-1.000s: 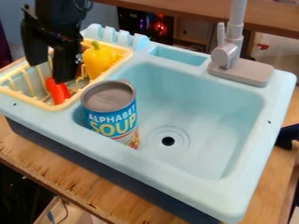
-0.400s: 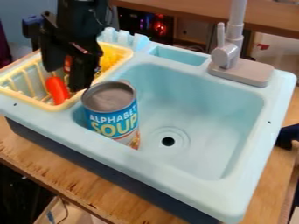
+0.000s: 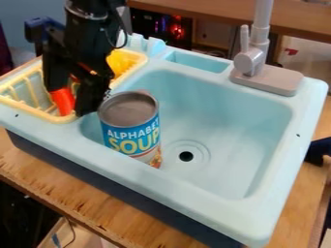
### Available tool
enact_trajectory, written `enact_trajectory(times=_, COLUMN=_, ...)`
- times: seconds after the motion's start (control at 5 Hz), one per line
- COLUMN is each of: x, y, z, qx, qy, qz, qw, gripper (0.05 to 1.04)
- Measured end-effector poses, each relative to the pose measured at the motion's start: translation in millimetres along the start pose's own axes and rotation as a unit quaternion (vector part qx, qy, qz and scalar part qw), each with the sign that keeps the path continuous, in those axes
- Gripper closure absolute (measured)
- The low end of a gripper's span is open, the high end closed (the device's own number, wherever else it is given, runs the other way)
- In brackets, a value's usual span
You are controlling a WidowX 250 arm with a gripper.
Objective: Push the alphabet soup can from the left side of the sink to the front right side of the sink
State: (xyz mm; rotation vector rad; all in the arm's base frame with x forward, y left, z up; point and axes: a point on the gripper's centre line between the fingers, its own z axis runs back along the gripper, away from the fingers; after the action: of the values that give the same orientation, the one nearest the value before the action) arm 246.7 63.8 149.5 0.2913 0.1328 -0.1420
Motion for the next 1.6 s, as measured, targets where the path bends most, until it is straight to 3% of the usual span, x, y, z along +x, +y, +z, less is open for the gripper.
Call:
enact_trajectory(times=0.4, x=9.5, y=-28.0, z=8.7, qx=0.0, qy=-0.023, qz=-0.033, qw=0.9992, gripper=0.082)
enact_trajectory(times=0.6, x=17.5, y=-68.8, z=17.5, qx=-0.012, qy=-0.05, qz=-0.088, qw=0.9948, gripper=0.082)
enact_trajectory(times=0.8, x=20.6, y=-98.8, z=25.6, qx=-0.023, qy=-0.061, qz=-0.107, qw=0.9922, gripper=0.082)
enact_trajectory(times=1.0, x=27.5, y=-106.4, z=44.3, qx=-0.029, qy=-0.081, qz=-0.094, qw=0.9919, gripper=0.082)
enact_trajectory(times=1.4, x=16.8, y=-83.9, z=59.4, qx=0.022, qy=-0.038, qz=0.005, qw=0.999, gripper=0.082)
enact_trajectory(times=1.6, x=-4.7, y=-64.7, z=77.8, qx=0.021, qy=-0.041, qz=0.057, qw=0.9973, gripper=0.082)
